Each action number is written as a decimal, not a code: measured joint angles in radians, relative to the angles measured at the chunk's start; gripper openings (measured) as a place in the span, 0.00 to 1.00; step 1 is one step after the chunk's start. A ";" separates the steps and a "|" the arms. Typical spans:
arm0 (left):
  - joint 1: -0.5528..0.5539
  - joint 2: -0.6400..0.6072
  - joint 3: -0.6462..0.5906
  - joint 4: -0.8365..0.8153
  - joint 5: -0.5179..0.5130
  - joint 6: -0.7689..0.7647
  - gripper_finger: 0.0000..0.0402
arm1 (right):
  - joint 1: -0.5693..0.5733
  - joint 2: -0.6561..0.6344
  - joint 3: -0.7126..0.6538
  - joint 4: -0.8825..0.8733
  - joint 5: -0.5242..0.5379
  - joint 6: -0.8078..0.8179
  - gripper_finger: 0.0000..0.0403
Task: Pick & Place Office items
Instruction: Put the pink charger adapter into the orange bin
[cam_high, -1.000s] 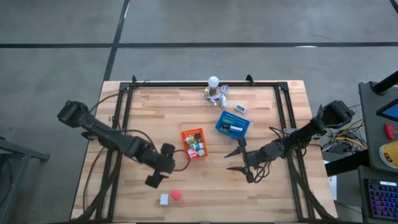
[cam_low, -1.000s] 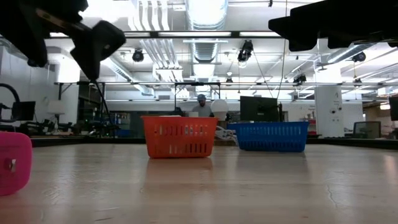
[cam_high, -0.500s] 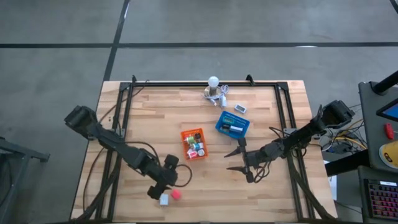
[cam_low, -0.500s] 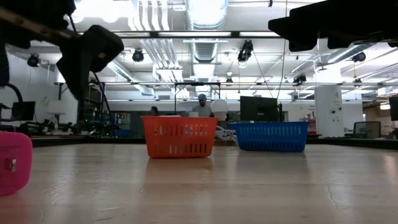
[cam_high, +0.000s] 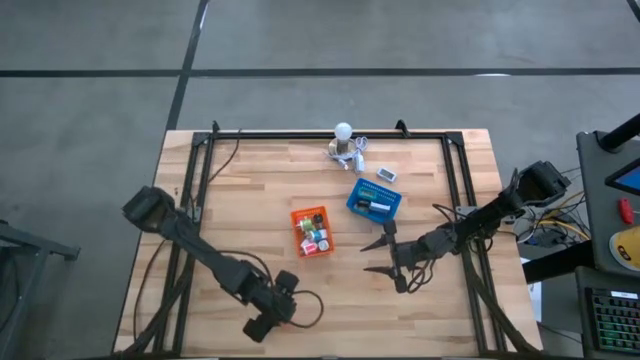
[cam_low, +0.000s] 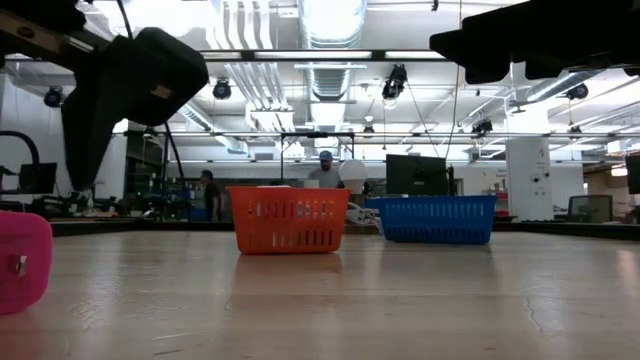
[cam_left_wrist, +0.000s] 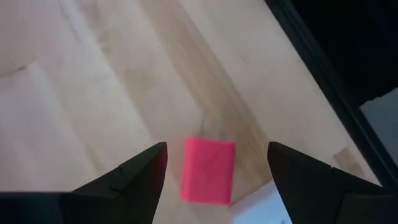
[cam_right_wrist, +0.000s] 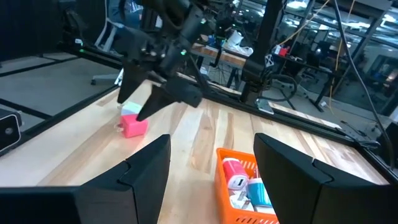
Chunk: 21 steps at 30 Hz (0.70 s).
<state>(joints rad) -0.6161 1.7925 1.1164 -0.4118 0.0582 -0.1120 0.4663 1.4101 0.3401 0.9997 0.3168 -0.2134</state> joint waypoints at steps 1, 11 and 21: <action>-0.003 0.012 0.016 -0.015 0.003 0.000 0.71 | 0.000 0.000 0.000 0.000 0.000 0.000 0.56; -0.007 0.094 0.069 -0.078 -0.006 -0.010 0.71 | 0.000 0.000 0.000 0.000 0.000 0.005 0.56; -0.007 0.119 0.058 -0.075 -0.047 -0.069 0.71 | 0.000 0.000 0.000 0.000 -0.001 0.004 0.56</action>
<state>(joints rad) -0.6228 1.9111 1.1740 -0.4869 0.0109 -0.1806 0.4664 1.4101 0.3401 1.0000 0.3161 -0.2092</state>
